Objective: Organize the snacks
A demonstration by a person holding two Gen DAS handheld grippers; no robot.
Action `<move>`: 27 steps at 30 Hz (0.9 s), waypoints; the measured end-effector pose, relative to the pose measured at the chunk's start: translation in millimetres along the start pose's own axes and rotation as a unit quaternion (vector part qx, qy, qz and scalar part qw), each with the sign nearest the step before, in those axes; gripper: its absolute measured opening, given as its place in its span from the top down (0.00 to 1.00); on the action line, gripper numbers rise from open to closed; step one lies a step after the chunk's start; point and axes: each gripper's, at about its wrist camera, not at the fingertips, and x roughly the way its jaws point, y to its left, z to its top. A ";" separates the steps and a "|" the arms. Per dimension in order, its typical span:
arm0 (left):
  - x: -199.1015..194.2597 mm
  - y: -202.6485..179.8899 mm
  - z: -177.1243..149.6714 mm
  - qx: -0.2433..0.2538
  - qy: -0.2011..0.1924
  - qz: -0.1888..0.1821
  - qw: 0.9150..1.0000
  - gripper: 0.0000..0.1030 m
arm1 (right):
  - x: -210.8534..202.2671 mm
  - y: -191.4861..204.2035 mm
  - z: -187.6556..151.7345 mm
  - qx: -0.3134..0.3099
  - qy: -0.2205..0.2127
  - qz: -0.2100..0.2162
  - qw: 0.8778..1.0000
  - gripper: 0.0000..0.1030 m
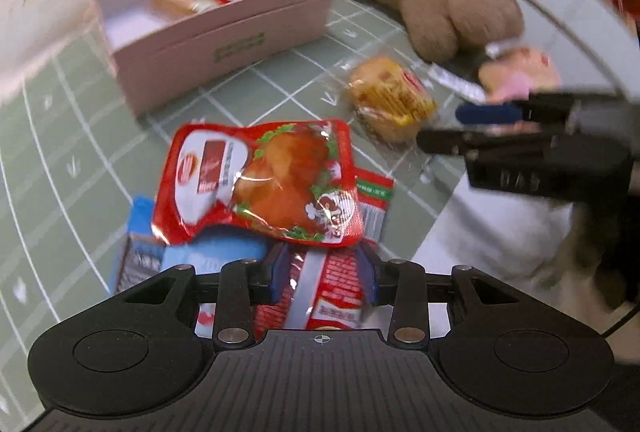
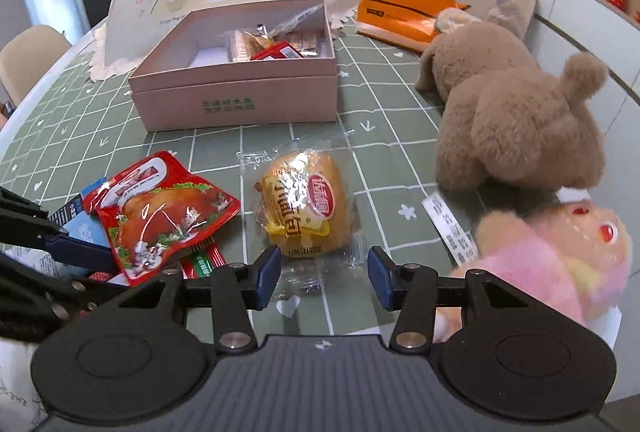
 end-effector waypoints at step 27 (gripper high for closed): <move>-40.4 64.9 -27.0 -0.125 -0.044 -0.037 0.990 0.53 | 2.9 51.1 -11.8 -0.060 0.031 0.055 0.996 0.51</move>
